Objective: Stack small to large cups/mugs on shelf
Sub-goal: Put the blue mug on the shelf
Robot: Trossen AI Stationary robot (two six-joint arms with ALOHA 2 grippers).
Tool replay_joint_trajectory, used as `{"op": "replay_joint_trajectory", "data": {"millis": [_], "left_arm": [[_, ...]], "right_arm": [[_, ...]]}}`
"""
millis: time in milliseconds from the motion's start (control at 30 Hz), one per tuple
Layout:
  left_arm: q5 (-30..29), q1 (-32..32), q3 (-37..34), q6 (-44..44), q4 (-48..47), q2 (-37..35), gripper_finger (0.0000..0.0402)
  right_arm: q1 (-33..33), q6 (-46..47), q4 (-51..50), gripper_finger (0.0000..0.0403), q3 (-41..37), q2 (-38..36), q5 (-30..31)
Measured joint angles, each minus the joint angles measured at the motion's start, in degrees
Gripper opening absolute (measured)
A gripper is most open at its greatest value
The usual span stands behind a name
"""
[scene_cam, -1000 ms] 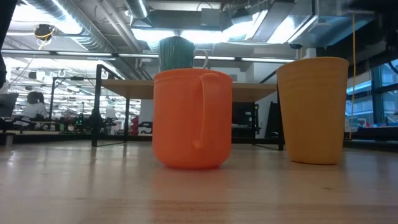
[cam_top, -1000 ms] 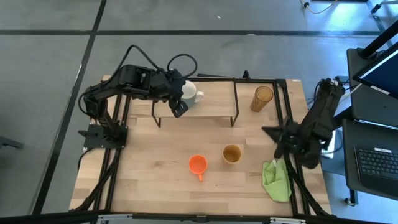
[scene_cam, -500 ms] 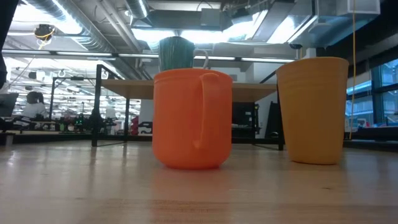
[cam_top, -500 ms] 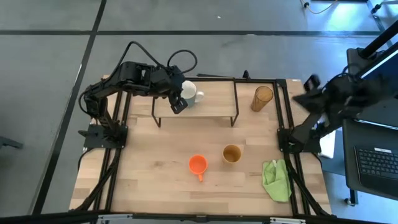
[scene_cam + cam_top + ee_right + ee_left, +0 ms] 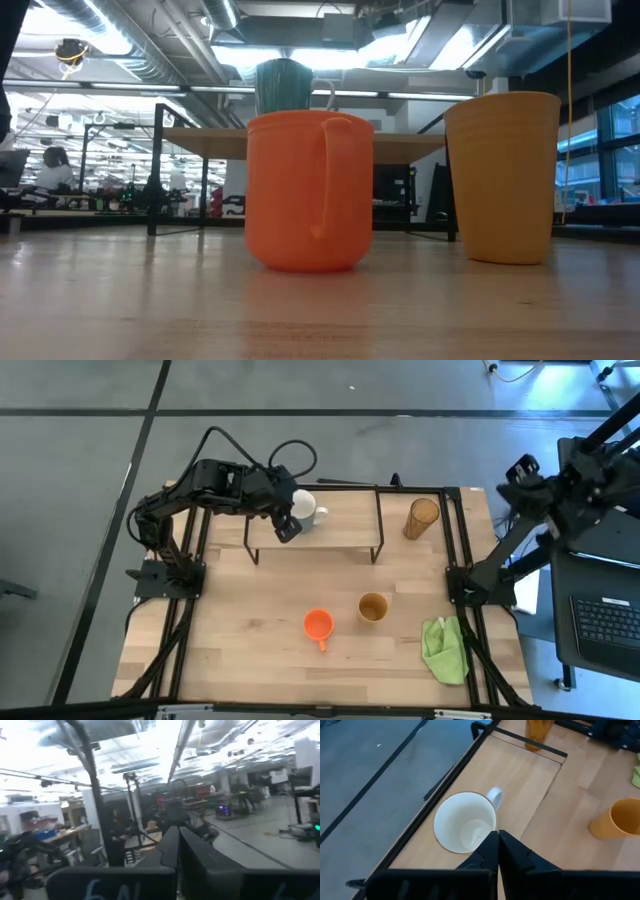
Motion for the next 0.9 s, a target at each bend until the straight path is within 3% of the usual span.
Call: {"op": "replay_joint_trajectory", "data": {"millis": [133, 233, 433, 567, 700, 900], "left_arm": [[-2.9, 0.2, 0.0, -2.4, 0.0, 0.0, 0.0001], [-3.9, 0.3, 0.0, -3.1, 0.0, -0.2, 0.0003], [3.3, 0.5, -0.1, 3.0, 0.5, -0.3, 0.0002], [15.0, 1.3, -2.8, 12.6, 9.6, 0.0, 0.0001], [22.1, 3.2, -6.7, 16.2, 16.9, -0.3, 0.0001], [26.3, 3.8, -12.3, 20.5, 18.3, 0.0, 0.0003]], "right_arm": [[0.0, 1.0, 0.0, 0.0016, -0.3, 1.7, 3.0], [0.0, 2.8, -0.2, 0.0016, -1.8, 2.2, -1.5], [-1.6, 0.0, -6.0, 0.0016, -2.7, 5.4, -6.3], [-5.6, 1.8, -10.8, 0.0016, -2.2, 4.2, -20.9], [-12.0, 7.1, -13.1, 0.0015, -4.6, 6.2, -24.6], [-23.1, 13.4, -8.6, 0.0004, -10.1, 11.0, -38.6]]}}
